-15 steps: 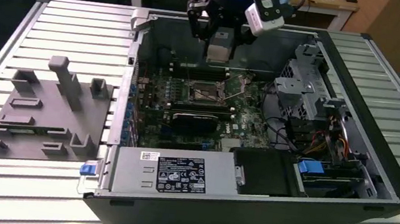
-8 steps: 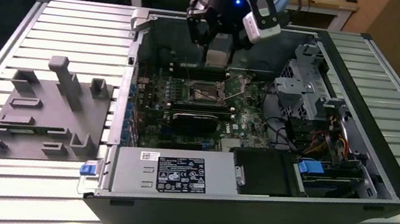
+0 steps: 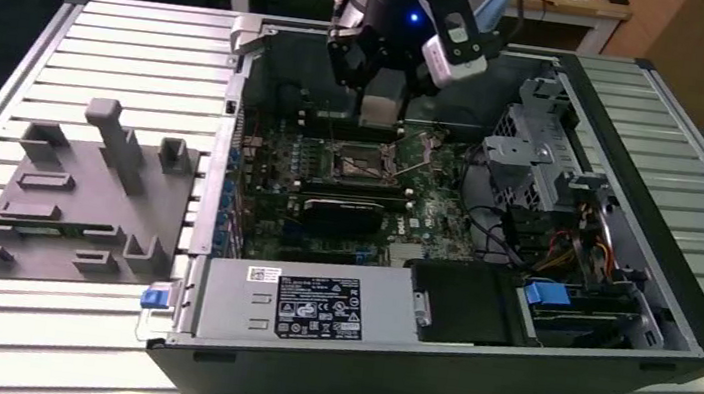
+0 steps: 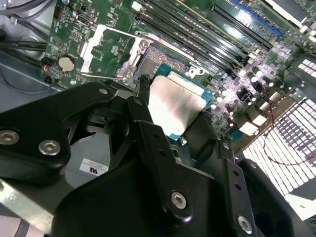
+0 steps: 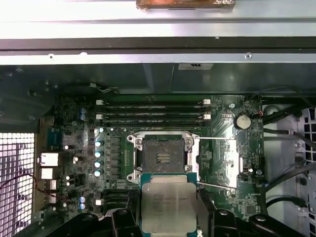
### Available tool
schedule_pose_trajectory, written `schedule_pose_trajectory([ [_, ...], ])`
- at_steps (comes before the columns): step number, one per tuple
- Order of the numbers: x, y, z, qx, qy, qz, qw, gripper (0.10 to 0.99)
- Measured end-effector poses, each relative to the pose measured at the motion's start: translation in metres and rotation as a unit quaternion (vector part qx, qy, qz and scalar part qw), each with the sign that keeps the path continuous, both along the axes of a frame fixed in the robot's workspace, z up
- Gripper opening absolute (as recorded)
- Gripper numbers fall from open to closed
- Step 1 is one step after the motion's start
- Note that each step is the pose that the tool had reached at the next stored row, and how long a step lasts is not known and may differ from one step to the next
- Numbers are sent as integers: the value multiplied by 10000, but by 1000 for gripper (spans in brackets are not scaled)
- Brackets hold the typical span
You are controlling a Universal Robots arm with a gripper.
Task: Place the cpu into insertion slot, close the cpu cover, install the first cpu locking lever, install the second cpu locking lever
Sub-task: 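Place the cpu into insertion slot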
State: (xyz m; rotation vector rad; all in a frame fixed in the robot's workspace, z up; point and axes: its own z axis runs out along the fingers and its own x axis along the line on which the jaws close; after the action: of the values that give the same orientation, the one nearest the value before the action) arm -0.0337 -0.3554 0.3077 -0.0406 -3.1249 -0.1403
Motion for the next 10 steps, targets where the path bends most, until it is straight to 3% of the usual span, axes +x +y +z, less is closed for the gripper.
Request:
schedule_pose_trajectory([
  [4,-1,1,-53,-1,-3,-98,10000,537],
  [10,0,1,-91,-1,-3,-624,9981,537],
])
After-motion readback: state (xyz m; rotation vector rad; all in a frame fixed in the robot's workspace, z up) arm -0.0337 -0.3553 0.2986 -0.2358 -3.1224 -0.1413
